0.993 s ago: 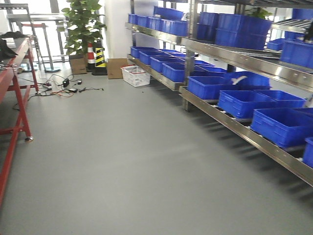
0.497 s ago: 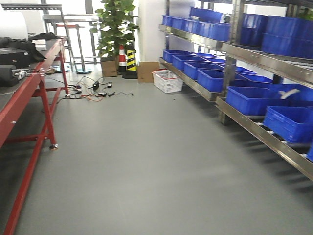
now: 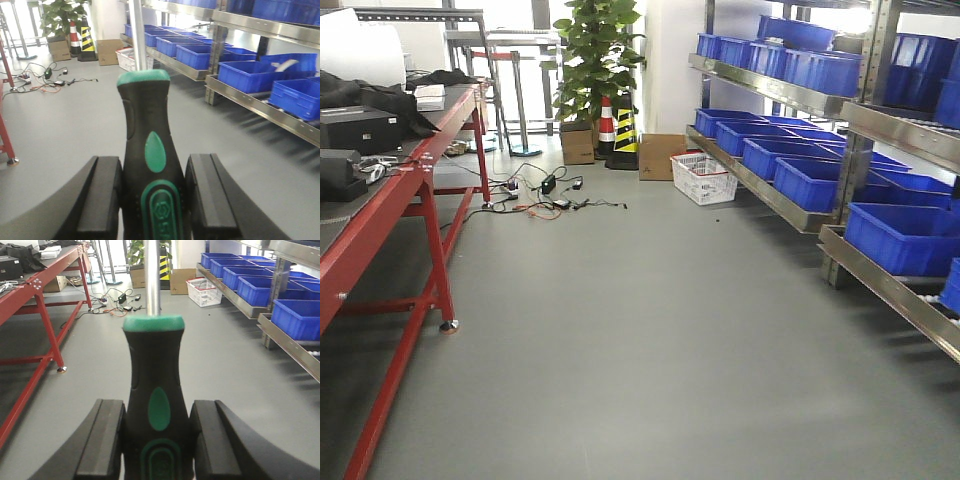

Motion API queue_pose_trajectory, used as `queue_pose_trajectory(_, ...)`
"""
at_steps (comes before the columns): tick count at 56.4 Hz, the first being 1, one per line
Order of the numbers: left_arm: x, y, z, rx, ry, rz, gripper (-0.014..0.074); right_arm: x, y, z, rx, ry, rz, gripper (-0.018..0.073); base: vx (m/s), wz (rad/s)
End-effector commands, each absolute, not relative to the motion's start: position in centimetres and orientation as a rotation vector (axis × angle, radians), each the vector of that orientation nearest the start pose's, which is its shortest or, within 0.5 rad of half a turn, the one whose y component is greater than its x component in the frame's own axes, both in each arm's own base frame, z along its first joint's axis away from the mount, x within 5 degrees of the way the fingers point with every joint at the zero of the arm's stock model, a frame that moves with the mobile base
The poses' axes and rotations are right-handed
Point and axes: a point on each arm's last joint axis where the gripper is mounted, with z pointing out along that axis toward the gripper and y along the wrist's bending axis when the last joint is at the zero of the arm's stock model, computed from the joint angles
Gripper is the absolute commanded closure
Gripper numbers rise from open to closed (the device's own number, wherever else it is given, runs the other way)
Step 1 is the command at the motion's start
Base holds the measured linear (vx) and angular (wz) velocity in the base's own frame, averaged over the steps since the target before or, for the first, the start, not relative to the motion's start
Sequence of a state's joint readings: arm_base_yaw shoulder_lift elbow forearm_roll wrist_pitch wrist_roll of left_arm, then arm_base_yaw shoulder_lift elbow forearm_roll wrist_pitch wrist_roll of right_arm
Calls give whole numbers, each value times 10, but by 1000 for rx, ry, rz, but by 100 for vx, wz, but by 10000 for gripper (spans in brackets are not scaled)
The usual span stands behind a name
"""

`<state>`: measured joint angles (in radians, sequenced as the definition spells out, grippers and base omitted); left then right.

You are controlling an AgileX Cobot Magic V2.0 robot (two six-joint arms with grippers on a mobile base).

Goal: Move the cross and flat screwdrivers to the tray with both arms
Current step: 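Drive the base along the shelves to the grey metal tray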

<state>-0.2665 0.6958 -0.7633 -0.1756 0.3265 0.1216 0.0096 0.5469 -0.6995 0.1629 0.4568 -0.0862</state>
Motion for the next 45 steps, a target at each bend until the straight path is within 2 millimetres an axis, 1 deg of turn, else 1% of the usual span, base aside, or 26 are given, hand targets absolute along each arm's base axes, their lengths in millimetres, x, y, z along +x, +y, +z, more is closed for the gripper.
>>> queue_pose_trajectory(1,134,-42,396,201,1611,-294,594,106,6,383,6,1661,105,567,50,8)
queue_pose_trajectory(45,134,-42,396,201,1611,-294,594,106,6,383,6,1661,105,567,47,9)
